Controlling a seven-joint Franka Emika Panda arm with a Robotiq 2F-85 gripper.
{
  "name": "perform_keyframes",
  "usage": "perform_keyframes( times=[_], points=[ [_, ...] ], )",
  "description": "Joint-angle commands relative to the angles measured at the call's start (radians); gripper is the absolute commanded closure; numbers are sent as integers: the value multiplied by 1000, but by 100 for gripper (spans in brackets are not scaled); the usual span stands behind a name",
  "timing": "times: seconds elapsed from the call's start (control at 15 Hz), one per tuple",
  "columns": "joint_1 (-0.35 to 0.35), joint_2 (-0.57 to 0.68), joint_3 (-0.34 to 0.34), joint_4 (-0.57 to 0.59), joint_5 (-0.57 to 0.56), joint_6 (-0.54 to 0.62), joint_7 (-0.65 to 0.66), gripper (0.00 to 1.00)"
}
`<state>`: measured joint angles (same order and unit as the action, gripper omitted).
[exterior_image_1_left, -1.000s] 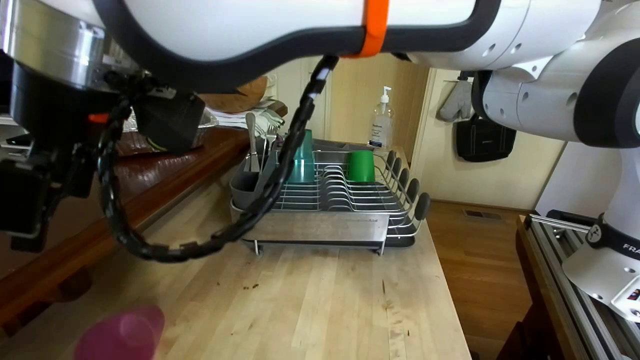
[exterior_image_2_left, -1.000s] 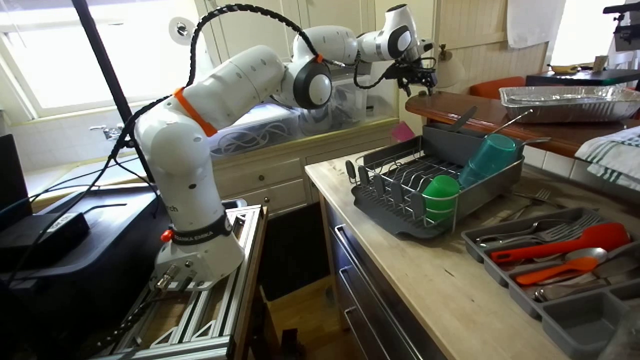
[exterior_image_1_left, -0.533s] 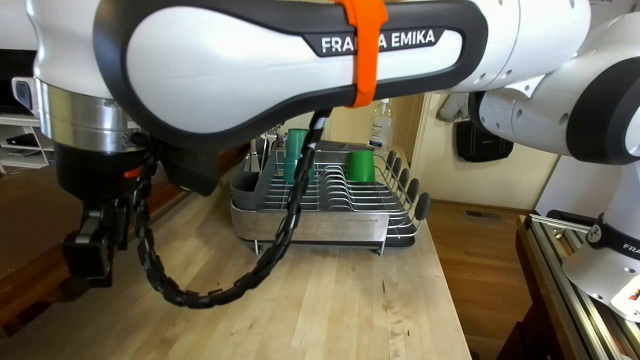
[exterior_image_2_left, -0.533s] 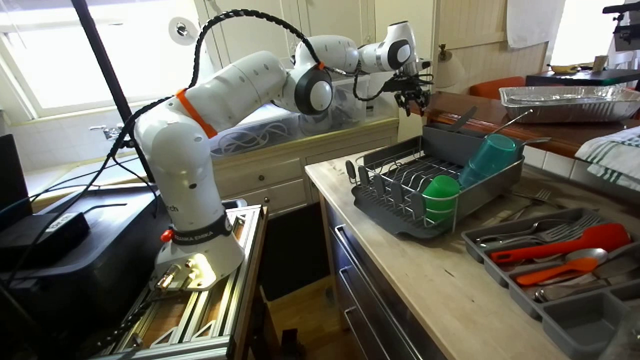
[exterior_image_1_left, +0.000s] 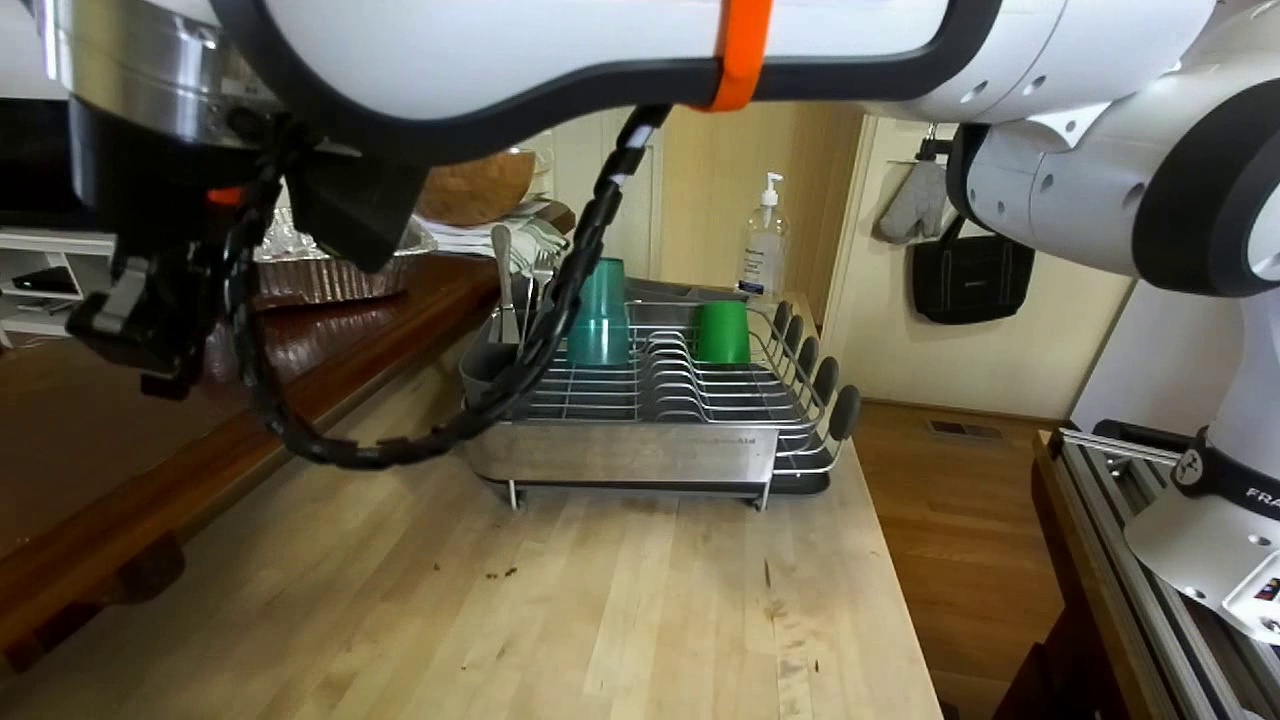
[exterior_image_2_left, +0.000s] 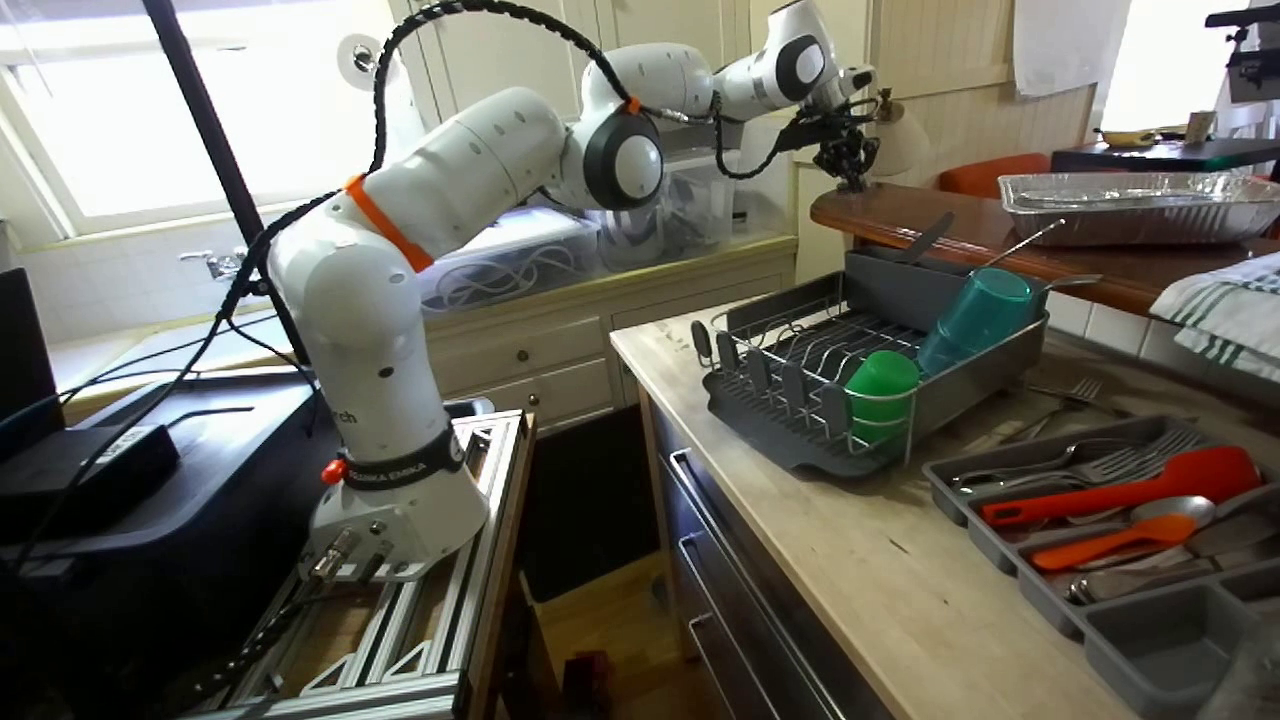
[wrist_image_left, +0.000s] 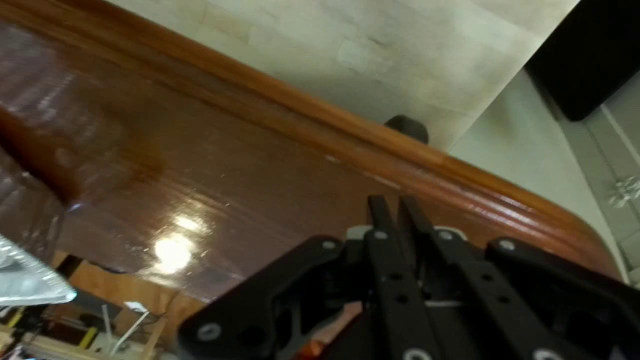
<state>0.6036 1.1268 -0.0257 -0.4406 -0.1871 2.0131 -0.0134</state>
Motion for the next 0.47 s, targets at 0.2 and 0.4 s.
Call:
perform_keyframes(
  times=[0.2, 0.4],
  points=[
    [6, -32, -41, -4, -34, 6, 98, 62],
    [9, -31, -45, -4, -35, 6, 109, 63]
  ],
)
